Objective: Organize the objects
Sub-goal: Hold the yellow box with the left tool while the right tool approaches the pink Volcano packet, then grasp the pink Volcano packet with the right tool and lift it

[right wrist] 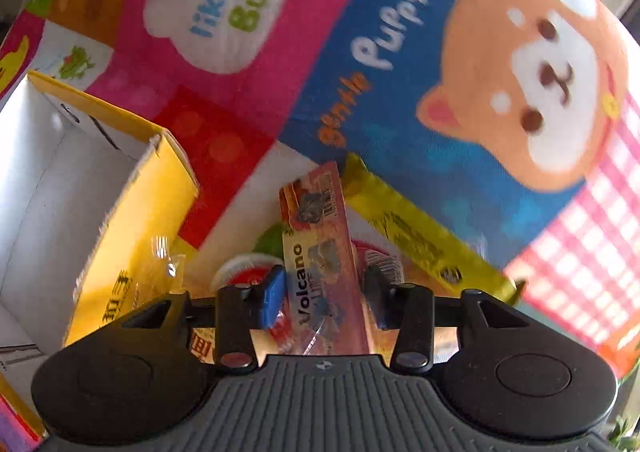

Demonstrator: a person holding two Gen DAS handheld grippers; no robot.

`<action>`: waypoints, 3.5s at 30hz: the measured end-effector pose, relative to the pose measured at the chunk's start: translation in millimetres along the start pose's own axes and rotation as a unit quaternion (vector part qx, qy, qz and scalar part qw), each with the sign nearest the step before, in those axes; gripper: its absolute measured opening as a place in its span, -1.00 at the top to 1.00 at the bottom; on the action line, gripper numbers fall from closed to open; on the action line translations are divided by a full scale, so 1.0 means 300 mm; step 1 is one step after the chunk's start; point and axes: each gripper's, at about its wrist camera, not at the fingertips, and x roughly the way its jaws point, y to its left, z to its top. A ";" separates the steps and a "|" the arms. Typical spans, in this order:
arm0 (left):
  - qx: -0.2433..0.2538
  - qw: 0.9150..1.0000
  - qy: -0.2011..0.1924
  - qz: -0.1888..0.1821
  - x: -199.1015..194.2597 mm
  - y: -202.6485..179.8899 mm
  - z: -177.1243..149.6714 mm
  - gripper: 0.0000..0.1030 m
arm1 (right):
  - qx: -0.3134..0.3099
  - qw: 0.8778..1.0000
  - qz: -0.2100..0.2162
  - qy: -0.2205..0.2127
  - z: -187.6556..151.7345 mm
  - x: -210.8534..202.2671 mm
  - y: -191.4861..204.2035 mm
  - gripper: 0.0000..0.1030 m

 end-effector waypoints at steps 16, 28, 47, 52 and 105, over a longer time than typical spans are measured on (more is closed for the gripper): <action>0.014 0.999 0.006 0.031 0.002 -0.042 -0.008 0.83 | 0.191 0.981 0.038 -0.005 -0.601 -0.259 -0.172 0.33; -0.019 0.998 -0.003 0.056 -0.022 -0.073 -0.048 0.82 | -0.130 0.981 -0.059 -0.130 -0.467 -0.298 -0.022 0.04; -0.067 0.996 -0.027 0.056 -0.041 -0.038 -0.031 0.82 | -0.381 0.924 0.017 -0.024 -0.298 -0.054 -0.021 -0.09; -0.044 0.997 -0.022 0.058 -0.030 -0.051 -0.027 0.82 | -0.279 0.959 0.033 -0.021 -0.269 -0.104 -0.066 0.79; -0.023 1.000 -0.011 0.007 0.001 -0.031 -0.048 0.82 | 0.220 0.972 0.081 -0.023 -0.599 -0.244 -0.177 -0.18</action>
